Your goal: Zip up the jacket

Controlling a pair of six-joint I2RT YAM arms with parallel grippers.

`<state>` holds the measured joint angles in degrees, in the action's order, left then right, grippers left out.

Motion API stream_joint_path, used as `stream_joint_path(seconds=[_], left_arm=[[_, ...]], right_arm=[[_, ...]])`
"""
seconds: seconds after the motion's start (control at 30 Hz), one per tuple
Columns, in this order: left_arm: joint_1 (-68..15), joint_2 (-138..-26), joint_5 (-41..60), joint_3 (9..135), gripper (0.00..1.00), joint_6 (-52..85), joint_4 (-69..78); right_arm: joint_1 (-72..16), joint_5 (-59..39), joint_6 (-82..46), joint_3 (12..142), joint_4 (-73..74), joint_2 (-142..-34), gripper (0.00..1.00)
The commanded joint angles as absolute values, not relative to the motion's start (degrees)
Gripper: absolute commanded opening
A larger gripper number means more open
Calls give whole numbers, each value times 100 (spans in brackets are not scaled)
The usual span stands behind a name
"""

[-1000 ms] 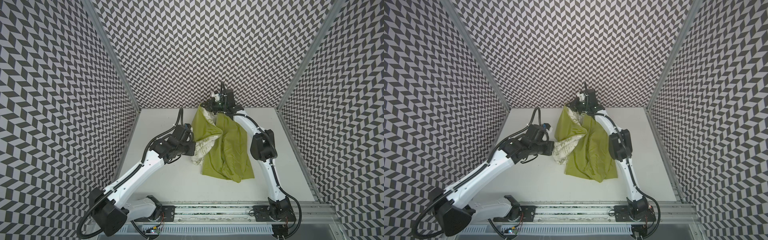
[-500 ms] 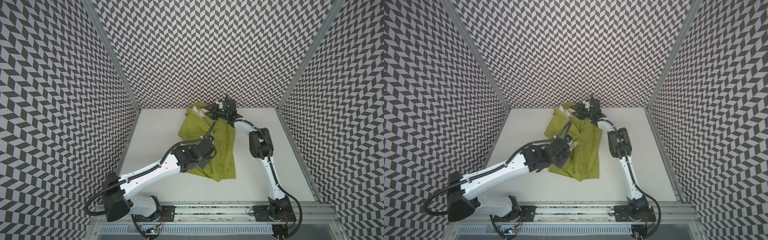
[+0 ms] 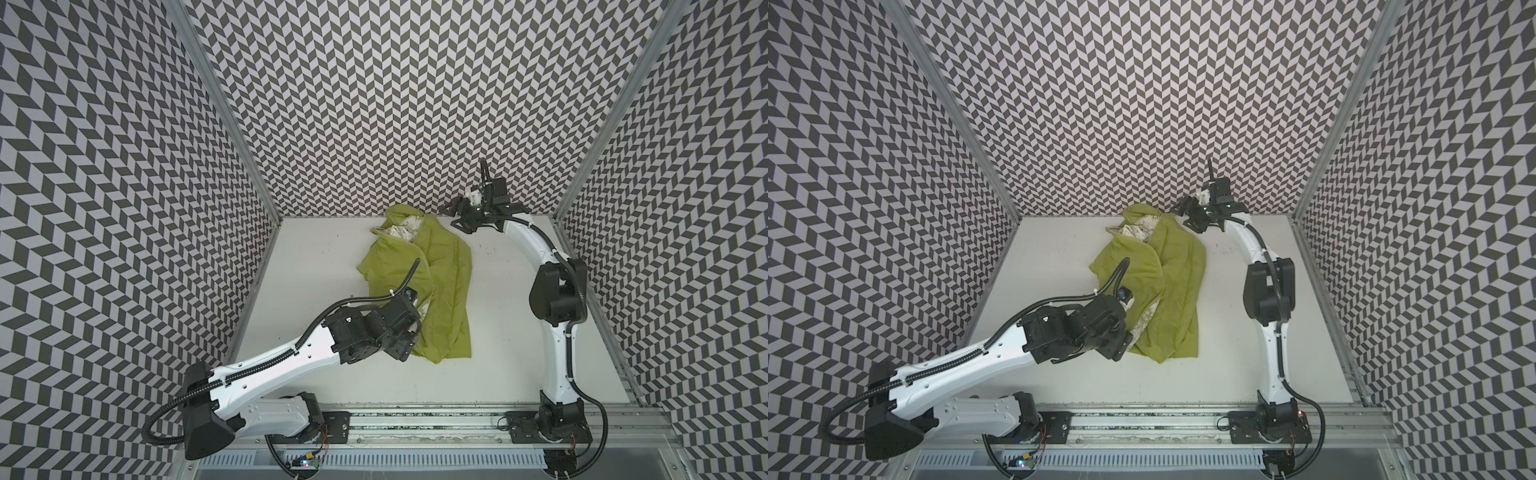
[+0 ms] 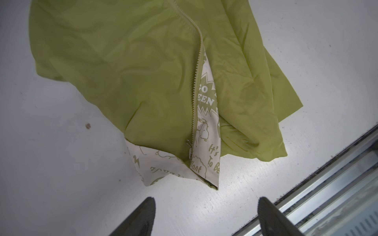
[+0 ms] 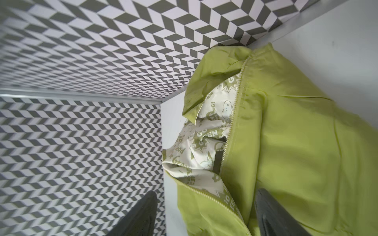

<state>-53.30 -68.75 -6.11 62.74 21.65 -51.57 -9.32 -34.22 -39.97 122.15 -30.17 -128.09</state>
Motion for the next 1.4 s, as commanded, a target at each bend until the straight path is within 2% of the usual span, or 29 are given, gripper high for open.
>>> stream_joint_path(seconds=[0.0, 0.07, 0.23, 0.6, 0.67, 0.7, 0.8, 0.9, 0.97, 1.07, 1.13, 1.17, 1.37], left_arm=[[-3989, -7150, 694, 6241, 82, 2838, -5130], [-3402, -7394, 1119, 6137, 82, 3056, -4900], [-2543, -8303, 1344, 6441, 83, 3294, -4722], [-2065, -10034, 1526, 7198, 79, 3091, -4211], [-2011, -10201, 1523, 7313, 72, 3045, -4201], [-1977, -10274, 1542, 7366, 65, 3009, -4202], [-1891, -10390, 1577, 7487, 31, 2933, -4278], [-1793, -10280, 1571, 7480, 20, 2890, -4310], [-1720, -10147, 1572, 7458, 17, 2884, -4337], [-1593, -9917, 1535, 7393, 13, 2856, -4383], [-1506, -9815, 1558, 7348, 2, 2824, -4408], [-1474, -9777, 1556, 7334, 0, 2811, -4427], [-1301, -9577, 1547, 7164, 0, 2830, -4449]], right_arm=[[-1188, -2508, -2804, 12004, -4684, -12654, 77], [-1322, -2270, -2647, 11784, -4848, -12563, 78], [-1567, -1896, -2542, 11710, -5273, -12728, 77], [-1744, -1706, -2734, 12080, -5386, -13498, 62], [-1749, -1696, -2740, 12143, -5397, -13623, 59], [-1745, -1704, -2728, 12154, -5365, -13668, 56], [-1738, -1707, -2682, 12173, -5283, -13737, 39], [-1708, -1681, -2504, 12190, -5280, -13722, 17], [-1642, -1636, -2359, 12133, -5334, -13665, 0], [-1444, -1617, -2110, 11803, -5307, -13386, 0], [-1262, -1600, -2001, 11455, -5209, -13092, 0], [-1171, -1623, -1978, 11307, -5168, -12963, 0], [-704, -1752, -2039, 10636, -4962, -12221, 0]])
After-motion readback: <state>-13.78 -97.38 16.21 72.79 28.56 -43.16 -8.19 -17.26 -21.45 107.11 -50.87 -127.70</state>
